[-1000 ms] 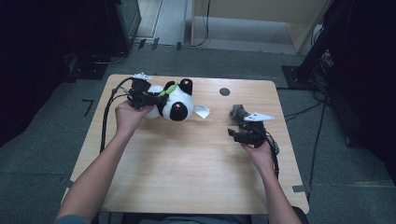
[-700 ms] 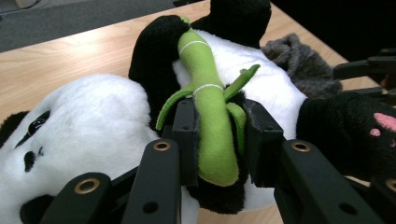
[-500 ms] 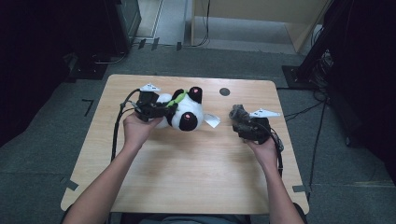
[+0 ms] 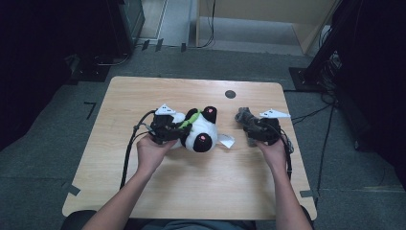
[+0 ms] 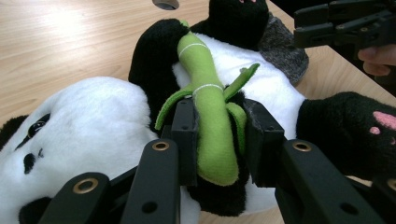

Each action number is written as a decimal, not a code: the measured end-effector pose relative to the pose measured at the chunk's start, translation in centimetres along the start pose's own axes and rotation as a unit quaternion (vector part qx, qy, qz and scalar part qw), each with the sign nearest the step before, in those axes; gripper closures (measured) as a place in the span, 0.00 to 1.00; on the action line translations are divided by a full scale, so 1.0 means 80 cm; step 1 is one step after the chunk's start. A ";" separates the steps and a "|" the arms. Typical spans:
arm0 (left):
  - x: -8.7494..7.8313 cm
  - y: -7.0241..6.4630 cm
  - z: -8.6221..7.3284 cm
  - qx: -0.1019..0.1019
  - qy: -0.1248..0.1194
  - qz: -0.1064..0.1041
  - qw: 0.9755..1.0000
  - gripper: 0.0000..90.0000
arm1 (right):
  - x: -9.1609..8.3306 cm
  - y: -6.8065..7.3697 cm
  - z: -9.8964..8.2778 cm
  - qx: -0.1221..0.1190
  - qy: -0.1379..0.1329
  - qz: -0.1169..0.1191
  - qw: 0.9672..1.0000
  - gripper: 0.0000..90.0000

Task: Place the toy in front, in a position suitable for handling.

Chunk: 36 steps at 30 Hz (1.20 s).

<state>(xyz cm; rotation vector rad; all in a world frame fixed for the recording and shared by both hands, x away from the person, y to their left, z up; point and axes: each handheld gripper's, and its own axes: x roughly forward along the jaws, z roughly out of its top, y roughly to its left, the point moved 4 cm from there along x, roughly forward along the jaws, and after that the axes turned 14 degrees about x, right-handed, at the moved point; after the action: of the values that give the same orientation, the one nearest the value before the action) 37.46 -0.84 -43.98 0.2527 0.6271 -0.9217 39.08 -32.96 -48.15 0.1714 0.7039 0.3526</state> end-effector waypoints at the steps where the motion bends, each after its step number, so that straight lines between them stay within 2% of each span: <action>1: 0.002 -0.002 -0.001 -0.001 -0.001 0.002 1.000 0.77 | 0.000 -0.003 0.001 0.002 0.001 -0.005 1.000 0.47; 6: 0.013 -0.016 -0.002 -0.001 -0.012 0.013 1.000 0.76 | 0.006 -0.016 0.006 0.002 -0.006 -0.027 1.000 0.48; 9: 0.020 -0.021 -0.004 0.002 -0.010 0.019 1.000 0.76 | 0.011 -0.020 0.007 0.000 -0.006 -0.034 0.999 0.49; 11: 0.025 -0.024 -0.005 -0.004 -0.015 0.017 1.000 0.76 | 0.022 -0.027 0.008 0.002 -0.005 -0.041 0.999 0.52; 13: 0.026 -0.024 -0.005 -0.001 -0.015 0.019 1.000 0.75 | 0.028 -0.031 0.007 -0.001 -0.003 -0.048 0.999 0.54; 17: 0.026 -0.022 -0.008 0.001 -0.018 0.008 1.000 0.74 | 0.045 -0.042 -0.001 0.008 0.016 -0.059 0.998 0.58; 19: 0.027 -0.022 -0.009 0.007 -0.018 0.007 1.000 0.72 | 0.046 -0.043 -0.002 0.010 0.018 -0.058 0.998 0.59; 20: 0.026 -0.023 -0.010 0.014 -0.018 0.009 1.000 0.71 | 0.055 -0.048 -0.006 0.019 0.031 -0.054 0.998 0.66; 23: 0.026 -0.021 -0.010 0.017 -0.015 0.007 1.000 0.68 | 0.068 -0.053 -0.011 0.030 0.066 -0.043 0.996 0.71; 26: 0.026 -0.021 -0.009 0.016 -0.015 0.003 1.000 0.64 | 0.070 -0.055 -0.011 0.030 0.064 -0.044 0.997 0.81; 27: 0.026 -0.020 -0.009 0.014 -0.018 -0.004 1.000 0.62 | 0.069 -0.056 -0.010 0.034 0.065 -0.043 0.996 0.82; 30: 0.025 -0.015 -0.009 0.008 -0.026 -0.021 0.999 0.56 | 0.067 -0.056 -0.010 0.034 0.067 -0.043 0.996 0.84; 31: 0.025 -0.014 -0.009 0.009 -0.026 -0.022 0.999 0.52 | 0.065 -0.055 -0.010 0.033 0.072 -0.041 0.996 0.85; 34: 0.022 -0.012 -0.009 0.018 -0.031 -0.017 0.999 0.51 | 0.063 -0.054 -0.009 0.028 0.076 -0.041 0.996 0.85; 36: 0.021 -0.011 -0.010 0.024 -0.031 -0.021 0.999 0.49 | 0.059 -0.053 -0.006 0.027 0.076 -0.038 0.996 0.86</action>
<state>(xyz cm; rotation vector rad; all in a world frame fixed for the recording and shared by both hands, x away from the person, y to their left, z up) 37.17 -2.15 -45.57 0.2539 0.5560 -0.9820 43.17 -35.10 -52.49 0.1704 0.8676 0.2752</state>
